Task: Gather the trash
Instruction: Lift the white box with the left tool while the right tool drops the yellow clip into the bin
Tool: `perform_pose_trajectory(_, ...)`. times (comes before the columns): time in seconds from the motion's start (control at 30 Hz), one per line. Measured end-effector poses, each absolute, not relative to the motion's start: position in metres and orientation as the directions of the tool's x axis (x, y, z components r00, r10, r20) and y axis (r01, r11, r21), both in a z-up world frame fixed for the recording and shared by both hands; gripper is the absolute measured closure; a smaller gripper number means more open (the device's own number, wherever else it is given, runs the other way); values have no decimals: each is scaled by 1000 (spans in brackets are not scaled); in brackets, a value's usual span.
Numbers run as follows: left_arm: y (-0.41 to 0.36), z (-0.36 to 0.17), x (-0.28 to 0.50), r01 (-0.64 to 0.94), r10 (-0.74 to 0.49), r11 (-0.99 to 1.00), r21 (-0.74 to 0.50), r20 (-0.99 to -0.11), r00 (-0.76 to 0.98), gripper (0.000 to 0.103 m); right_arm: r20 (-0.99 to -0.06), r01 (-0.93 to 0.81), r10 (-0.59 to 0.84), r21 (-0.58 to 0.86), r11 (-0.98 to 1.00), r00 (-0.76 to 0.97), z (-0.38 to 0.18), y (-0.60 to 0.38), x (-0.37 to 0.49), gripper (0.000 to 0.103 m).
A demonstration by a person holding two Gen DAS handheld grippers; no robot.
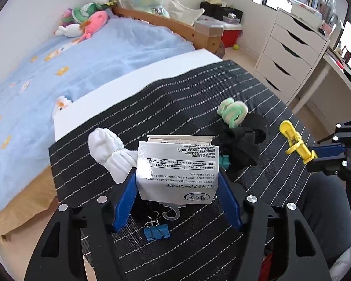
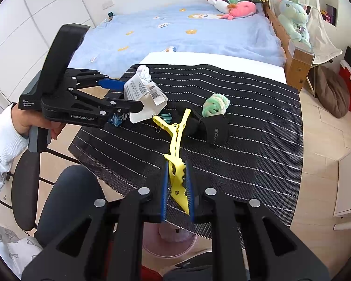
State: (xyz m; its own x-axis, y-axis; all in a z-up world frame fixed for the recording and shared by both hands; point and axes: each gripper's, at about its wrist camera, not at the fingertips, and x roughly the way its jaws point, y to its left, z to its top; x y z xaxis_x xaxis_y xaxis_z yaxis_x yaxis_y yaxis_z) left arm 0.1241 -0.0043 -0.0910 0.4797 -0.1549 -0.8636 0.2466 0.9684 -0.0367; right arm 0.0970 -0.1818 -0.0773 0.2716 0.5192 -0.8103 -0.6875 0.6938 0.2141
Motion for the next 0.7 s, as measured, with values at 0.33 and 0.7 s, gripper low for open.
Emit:
perform_pose_trajectory(0.33, 3, -65, 117, 203, -236, 968, -147, -811, 536, 39, -799, -691, 525, 203, 694, 292, -67, -184, 94, 89)
perform_pose_trajectory(0.7, 11, -47, 99, 176, -326, 945, -276, -746, 580, 39, -792, -693, 522, 183, 698, 316, -59, -186, 88, 89)
